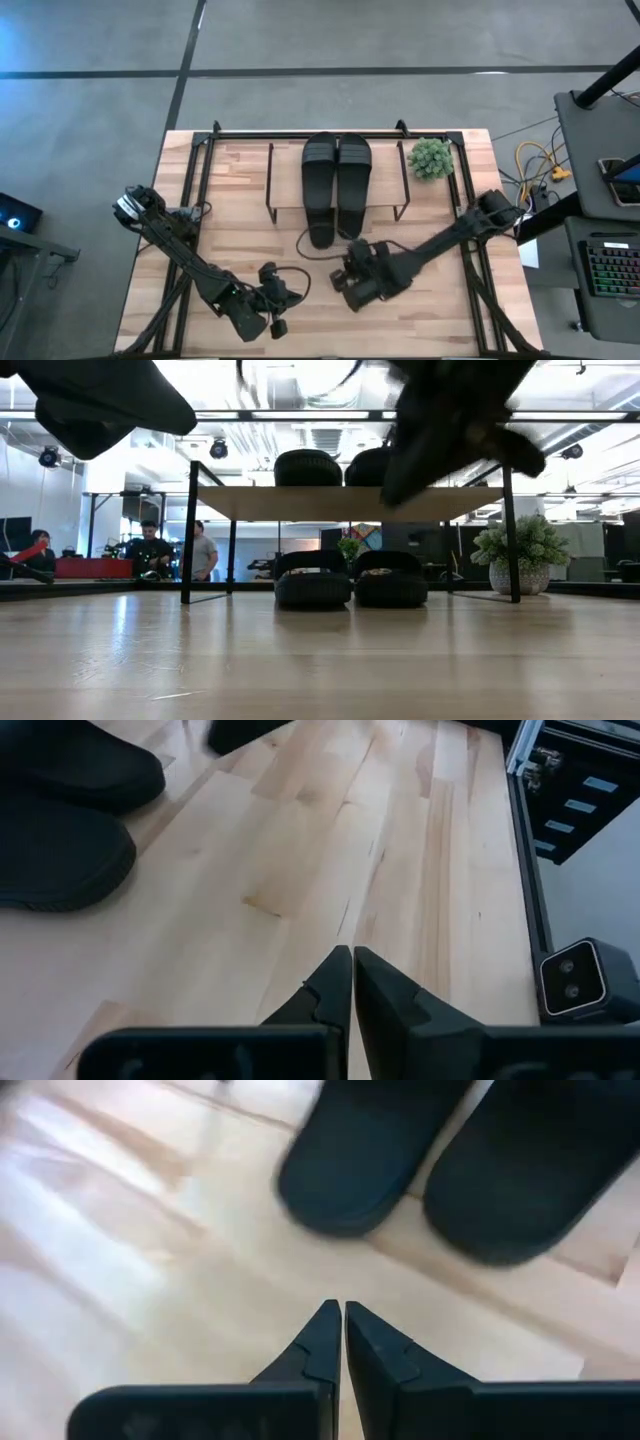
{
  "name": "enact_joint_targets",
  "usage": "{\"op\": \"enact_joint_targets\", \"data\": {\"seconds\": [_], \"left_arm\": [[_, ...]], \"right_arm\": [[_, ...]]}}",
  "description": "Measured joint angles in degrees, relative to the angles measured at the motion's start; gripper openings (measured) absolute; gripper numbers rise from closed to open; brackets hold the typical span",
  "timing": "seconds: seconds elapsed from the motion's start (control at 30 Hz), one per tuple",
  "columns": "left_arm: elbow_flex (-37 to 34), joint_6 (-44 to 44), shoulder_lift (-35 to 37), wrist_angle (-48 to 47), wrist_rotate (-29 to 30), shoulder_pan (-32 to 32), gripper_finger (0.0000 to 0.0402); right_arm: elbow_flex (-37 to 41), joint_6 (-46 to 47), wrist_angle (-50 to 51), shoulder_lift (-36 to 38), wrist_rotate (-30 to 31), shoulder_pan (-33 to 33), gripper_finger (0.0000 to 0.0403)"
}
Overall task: Pick and place slides into the shelf
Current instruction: Move the black slides under the shelf
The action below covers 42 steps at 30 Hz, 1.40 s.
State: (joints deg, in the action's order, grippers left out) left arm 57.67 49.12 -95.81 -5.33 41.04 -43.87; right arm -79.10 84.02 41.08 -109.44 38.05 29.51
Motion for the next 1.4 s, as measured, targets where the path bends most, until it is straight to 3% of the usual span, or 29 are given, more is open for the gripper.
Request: {"op": "enact_joint_targets", "data": {"seconds": [0.3, 0.43, 0.63, 0.97, 1.4], "left_arm": [[-0.08, -1.40, -3.20, 0.38, -2.61, 4.70, 0.0001], [1.09, -8.37, -4.97, 0.31, -10.70, 9.84, 0.0001], [2.37, -11.23, -5.46, -1.48, -12.04, 16.93, 0.0001], [1.95, -19.22, -5.46, -1.54, -16.58, 23.74, 0.0001], [1.05, -22.53, -6.13, 5.23, -24.59, 24.93, 0.0001]], "right_arm": [[-6.41, 21.24, 14.73, 3.48, 14.96, 15.07, 0.0013], [-7.94, 33.17, 24.08, 3.48, 15.64, 18.71, 0.0013], [-7.77, 46.83, 33.12, 3.44, 15.61, 21.59, 0.0013], [-7.68, 47.51, 35.13, 3.42, 15.60, 21.21, 0.0013], [-7.48, 46.94, 35.92, 3.42, 15.09, 21.10, 0.0013]]}}
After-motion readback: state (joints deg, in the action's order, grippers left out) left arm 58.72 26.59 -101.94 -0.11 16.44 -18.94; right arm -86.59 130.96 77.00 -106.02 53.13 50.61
